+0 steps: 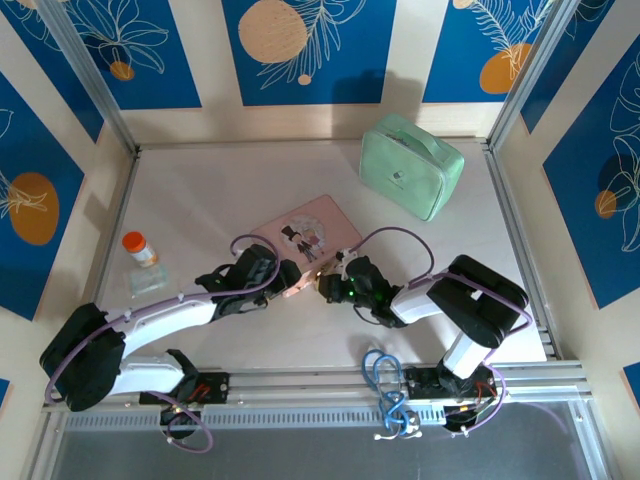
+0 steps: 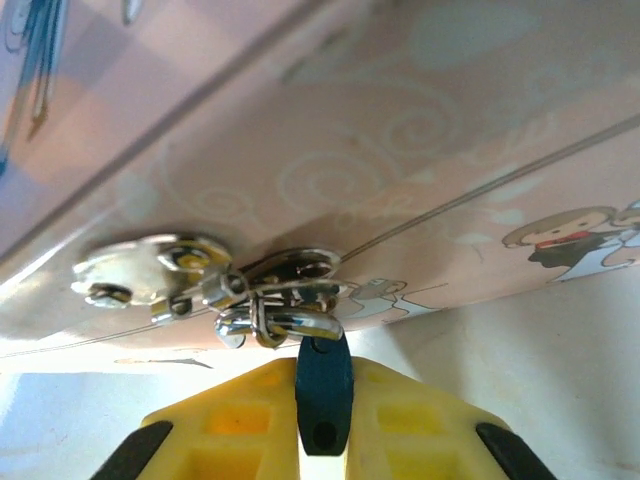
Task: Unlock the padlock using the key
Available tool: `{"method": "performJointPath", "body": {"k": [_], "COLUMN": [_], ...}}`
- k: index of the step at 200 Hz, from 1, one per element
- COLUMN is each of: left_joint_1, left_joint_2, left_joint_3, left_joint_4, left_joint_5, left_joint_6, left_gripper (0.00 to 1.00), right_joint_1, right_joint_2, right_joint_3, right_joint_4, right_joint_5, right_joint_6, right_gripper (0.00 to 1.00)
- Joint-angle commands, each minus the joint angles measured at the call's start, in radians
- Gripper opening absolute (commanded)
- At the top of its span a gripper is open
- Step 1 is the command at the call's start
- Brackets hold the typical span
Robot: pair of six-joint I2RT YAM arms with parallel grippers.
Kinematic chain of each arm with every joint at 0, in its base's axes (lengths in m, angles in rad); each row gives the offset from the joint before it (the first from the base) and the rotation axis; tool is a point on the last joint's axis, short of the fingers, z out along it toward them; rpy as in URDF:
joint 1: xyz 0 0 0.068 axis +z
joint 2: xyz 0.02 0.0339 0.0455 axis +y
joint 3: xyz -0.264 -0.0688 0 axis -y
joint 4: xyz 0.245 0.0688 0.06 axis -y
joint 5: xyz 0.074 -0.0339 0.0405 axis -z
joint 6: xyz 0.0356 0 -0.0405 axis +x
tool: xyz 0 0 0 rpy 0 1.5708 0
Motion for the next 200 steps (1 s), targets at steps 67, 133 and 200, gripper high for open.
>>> {"method": "performJointPath", "body": {"k": [67, 133, 200], "left_joint_1": [0.008, -0.04, -0.126], "left_joint_2": [-0.137, -0.106, -0.163], "left_joint_3": [-0.03, -0.048, -0.043], "left_joint_4": [-0.03, 0.033, -0.011], "left_joint_5": [0.024, 0.057, -0.024], "left_joint_6": [-0.014, -0.058, -0.134], "left_gripper": [0.76, 0.76, 0.82], "right_joint_1": [0.103, 0.154, 0.156], "right_joint_2": [-0.054, -0.031, -0.039], "right_joint_3": [0.105, 0.146, 0.124], "right_joint_4": [-0.268, -0.296, -0.274], "right_joint_5": [0.037, 0.056, 0.08], "right_joint_6": [0.043, 0.09, 0.119], "right_gripper": [0.0, 0.0, 0.0]}}
